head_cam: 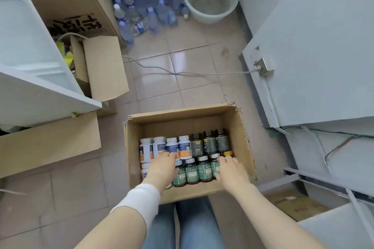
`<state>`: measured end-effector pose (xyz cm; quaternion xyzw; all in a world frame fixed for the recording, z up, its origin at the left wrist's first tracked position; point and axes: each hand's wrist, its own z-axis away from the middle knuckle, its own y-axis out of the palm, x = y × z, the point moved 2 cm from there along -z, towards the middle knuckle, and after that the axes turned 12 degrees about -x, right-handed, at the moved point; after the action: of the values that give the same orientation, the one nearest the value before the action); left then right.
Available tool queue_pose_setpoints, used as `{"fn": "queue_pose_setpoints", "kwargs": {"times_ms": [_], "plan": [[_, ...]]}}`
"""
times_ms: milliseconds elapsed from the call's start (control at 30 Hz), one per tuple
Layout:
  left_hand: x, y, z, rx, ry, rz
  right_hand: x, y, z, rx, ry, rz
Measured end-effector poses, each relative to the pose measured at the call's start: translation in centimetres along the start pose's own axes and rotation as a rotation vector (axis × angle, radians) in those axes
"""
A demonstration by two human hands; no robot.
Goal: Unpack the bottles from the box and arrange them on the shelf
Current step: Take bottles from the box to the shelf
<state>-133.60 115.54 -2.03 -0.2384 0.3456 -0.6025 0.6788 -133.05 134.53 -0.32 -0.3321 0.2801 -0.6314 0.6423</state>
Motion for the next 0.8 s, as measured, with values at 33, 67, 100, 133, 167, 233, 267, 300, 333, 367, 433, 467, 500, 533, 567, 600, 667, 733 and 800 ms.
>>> {"fn": "queue_pose_setpoints", "kwargs": {"times_ms": [33,67,100,133,167,233,267,300,333,367,433,467,500,533,567,600,667,733,800], "plan": [[-0.3,0.6,-2.0,-0.013,-0.013,0.027,-0.7,0.3,-2.4,-0.016,0.002,0.000],[-0.6,1.3,-3.8,-0.027,-0.021,0.053,-1.4,0.6,-4.5,-0.028,-0.002,-0.006],[-0.9,1.8,-5.6,-0.060,-0.018,0.079,-1.8,1.0,-6.6,-0.045,-0.015,-0.015],[-1.2,2.3,-7.2,-0.104,0.001,0.087,-2.1,1.3,-8.4,-0.070,-0.034,-0.017],[-1.6,2.5,-8.6,-0.141,0.028,0.084,-2.3,1.6,-10.2,-0.084,-0.065,-0.001],[-2.3,3.5,-11.2,-0.167,0.060,0.089,-2.7,2.5,-13.2,-0.080,-0.124,0.054],[-2.5,4.0,-12.1,-0.163,0.069,0.092,-2.9,2.9,-14.3,-0.066,-0.143,0.078],[-2.7,4.5,-12.8,-0.147,0.073,0.093,-3.0,3.3,-15.1,-0.039,-0.157,0.091],[-2.8,4.9,-13.3,-0.124,0.078,0.092,-3.1,3.7,-15.7,0.002,-0.168,0.092],[-2.9,5.3,-13.8,-0.102,0.083,0.093,-3.2,3.9,-16.2,0.042,-0.179,0.083],[-3.0,6.1,-14.3,-0.078,0.081,0.123,-3.5,4.2,-17.0,0.100,-0.184,0.031],[-3.0,6.2,-14.4,-0.079,0.070,0.155,-3.6,4.1,-17.3,0.125,-0.177,-0.003],[-3.0,6.3,-14.5,-0.092,0.054,0.198,-3.7,4.0,-17.6,0.146,-0.165,-0.043],[-3.1,6.4,-14.5,-0.115,0.037,0.249,-4.0,3.9,-17.7,0.162,-0.145,-0.092],[-3.1,6.3,-14.4,-0.143,0.019,0.301,-4.2,3.8,-17.9,0.168,-0.126,-0.147],[-3.1,6.2,-14.3,-0.175,0.004,0.350,-4.4,3.8,-17.8,0.164,-0.110,-0.204],[-3.1,6.0,-13.9,-0.236,-0.007,0.419,-4.6,3.7,-17.4,0.130,-0.089,-0.312],[-3.2,5.5,-13.1,-0.287,0.019,0.446,-4.9,3.7,-16.7,0.086,-0.062,-0.416],[-3.2,4.9,-12.2,-0.343,0.055,0.473,-5.1,3.7,-15.9,0.057,-0.017,-0.516]]}}
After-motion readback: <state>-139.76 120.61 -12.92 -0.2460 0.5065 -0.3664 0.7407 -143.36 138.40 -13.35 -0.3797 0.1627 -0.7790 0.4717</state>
